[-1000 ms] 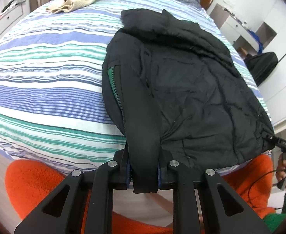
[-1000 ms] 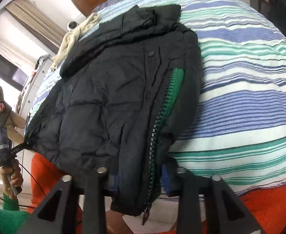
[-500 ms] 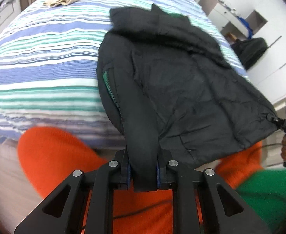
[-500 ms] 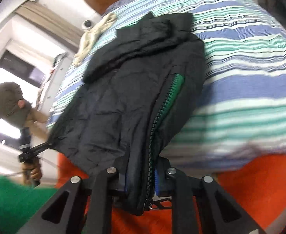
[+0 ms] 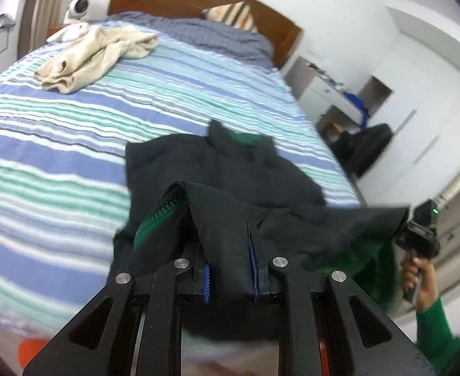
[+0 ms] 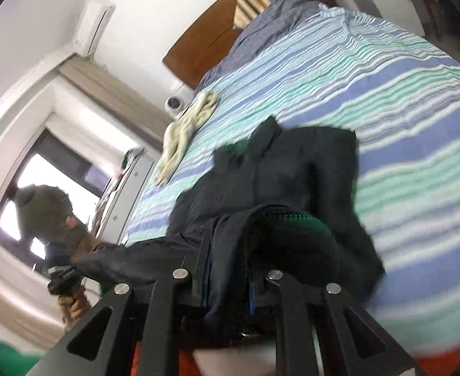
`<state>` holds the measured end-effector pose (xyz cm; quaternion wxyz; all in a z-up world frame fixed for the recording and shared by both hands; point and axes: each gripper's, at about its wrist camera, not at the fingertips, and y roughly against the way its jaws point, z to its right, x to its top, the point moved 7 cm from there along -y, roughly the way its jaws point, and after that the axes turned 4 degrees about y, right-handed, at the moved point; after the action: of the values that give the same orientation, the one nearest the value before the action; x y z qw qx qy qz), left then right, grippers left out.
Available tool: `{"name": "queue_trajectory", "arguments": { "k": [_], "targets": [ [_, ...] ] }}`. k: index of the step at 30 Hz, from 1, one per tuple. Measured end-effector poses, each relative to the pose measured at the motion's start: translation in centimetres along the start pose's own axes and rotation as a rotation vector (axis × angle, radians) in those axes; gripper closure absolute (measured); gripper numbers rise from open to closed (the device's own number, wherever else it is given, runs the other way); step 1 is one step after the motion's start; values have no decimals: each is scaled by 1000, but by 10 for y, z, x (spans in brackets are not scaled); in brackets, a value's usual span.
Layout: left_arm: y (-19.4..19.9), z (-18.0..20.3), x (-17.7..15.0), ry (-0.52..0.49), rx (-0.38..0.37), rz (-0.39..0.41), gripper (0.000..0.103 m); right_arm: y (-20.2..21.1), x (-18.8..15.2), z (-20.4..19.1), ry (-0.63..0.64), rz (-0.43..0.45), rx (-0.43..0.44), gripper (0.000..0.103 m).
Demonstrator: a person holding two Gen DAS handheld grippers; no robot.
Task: Fold large clothes
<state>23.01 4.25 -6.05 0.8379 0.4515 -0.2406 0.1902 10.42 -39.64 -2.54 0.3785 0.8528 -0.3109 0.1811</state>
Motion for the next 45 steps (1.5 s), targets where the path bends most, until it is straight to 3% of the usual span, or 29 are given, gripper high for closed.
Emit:
{"name": "queue_trajectory", "arguments": {
  "k": [3, 5, 7, 8, 10, 11, 12, 13, 15, 17, 20, 22, 24, 28, 30, 31, 32, 33, 34, 36, 41, 45],
  "targets": [
    [-57, -16, 20, 6, 82, -29, 75, -44, 17, 22, -41, 37, -10, 86],
    [-98, -27, 26, 22, 130, -128, 67, -71, 22, 47, -126, 38, -21, 84],
    [-101, -39, 17, 65, 141, -202, 61, -94, 22, 77, -244, -3, -24, 79],
    [-98, -39, 18, 98, 109, -215, 55, -99, 20, 87, -297, -20, -16, 76],
    [-81, -37, 20, 156, 11, -199, 30, -99, 20, 97, -393, -9, 52, 68],
    [-69, -37, 21, 176, -30, -180, 5, -98, 21, 97, -412, -7, 86, 64],
    [-58, -41, 25, 191, -53, -149, 1, -95, 25, 95, -418, -7, 122, 53],
    [-49, -45, 29, 199, -64, -132, 1, -91, 27, 92, -410, -2, 138, 34],
    [-38, -48, 32, 197, -81, -121, 1, -83, 34, 89, -384, 15, 135, 8],
    [-30, -56, 29, 135, -41, -106, 1, -74, 38, 84, -330, 16, 91, 6],
    [-46, -61, 13, 4, 72, -163, 1, -78, 43, 74, -103, -57, -101, 6],
    [-73, -67, -2, -60, 156, -226, 1, -88, 42, 66, 87, -116, -219, 6],
    [-94, -68, -9, -95, 215, -259, 2, -107, 37, 56, 222, -181, -265, 6],
    [-113, -58, -15, -162, 269, -246, 4, -132, 33, 66, 367, -239, -437, 6],
    [-106, -51, -15, -178, 266, -231, 28, -134, 31, 69, 371, -239, -442, 6],
    [-100, -49, -17, -180, 281, -223, 33, -133, 30, 68, 363, -238, -437, 9],
    [-92, -47, -17, -190, 304, -202, 49, -130, 29, 67, 350, -235, -427, 13],
    [-88, -44, -17, -199, 311, -191, 63, -124, 29, 65, 326, -218, -416, 28],
    [-77, -41, -18, -215, 327, -167, 68, -118, 27, 63, 322, -202, -414, 54],
    [-65, -37, -11, -226, 336, -124, 84, -107, 29, 53, 368, -173, -458, 82],
    [-29, -18, 38, -206, 281, 50, 87, -85, 67, 20, 387, -35, -457, 89],
    [-39, -11, 84, -195, 325, 188, 87, -73, 121, 7, 386, 115, -483, 89]
  ]
}}
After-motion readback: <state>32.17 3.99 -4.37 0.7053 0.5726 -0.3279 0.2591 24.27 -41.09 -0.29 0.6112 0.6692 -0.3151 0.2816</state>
